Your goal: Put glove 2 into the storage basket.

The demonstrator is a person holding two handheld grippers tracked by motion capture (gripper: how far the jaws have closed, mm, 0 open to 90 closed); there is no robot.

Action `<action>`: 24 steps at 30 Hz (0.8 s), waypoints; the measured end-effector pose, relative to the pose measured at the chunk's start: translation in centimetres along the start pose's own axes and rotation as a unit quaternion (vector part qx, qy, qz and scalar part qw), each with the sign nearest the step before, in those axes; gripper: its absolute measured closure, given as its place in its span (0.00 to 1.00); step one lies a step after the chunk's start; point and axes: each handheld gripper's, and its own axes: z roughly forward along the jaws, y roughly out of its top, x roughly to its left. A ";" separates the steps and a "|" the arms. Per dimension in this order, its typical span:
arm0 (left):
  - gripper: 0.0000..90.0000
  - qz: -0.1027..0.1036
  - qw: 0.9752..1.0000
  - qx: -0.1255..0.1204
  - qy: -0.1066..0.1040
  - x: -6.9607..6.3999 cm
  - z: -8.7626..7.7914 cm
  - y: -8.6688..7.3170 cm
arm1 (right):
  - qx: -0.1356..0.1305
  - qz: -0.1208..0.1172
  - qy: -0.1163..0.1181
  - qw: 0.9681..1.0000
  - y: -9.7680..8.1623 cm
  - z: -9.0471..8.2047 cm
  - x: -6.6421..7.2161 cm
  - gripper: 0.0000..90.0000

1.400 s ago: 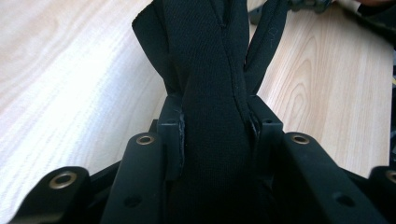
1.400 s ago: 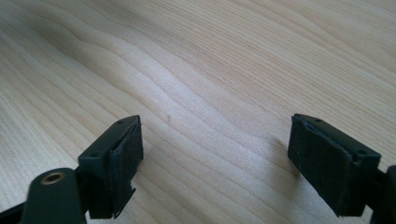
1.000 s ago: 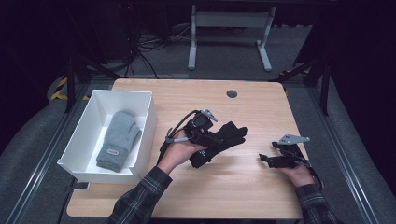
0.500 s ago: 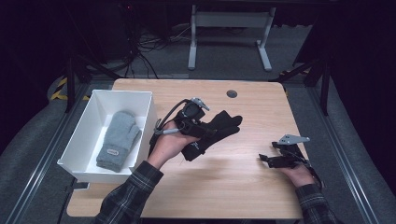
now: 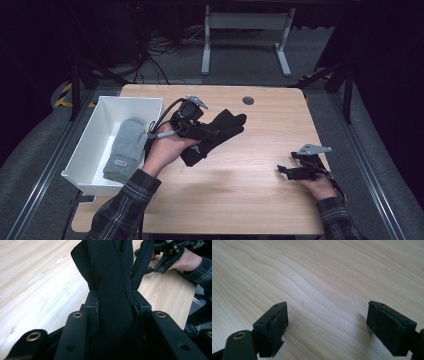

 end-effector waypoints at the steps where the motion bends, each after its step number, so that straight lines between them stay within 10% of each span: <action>1: 0.73 -0.001 1.000 -0.002 0.001 0.1 -0.2 -0.1 | 0.000 0.000 0.000 1.000 0.0 0.0 0.0 0.20; 24: 0.73 -0.033 0.998 -0.027 0.054 2.9 -6.5 -1.9 | 0.000 0.000 0.000 1.000 0.0 0.0 0.0 0.20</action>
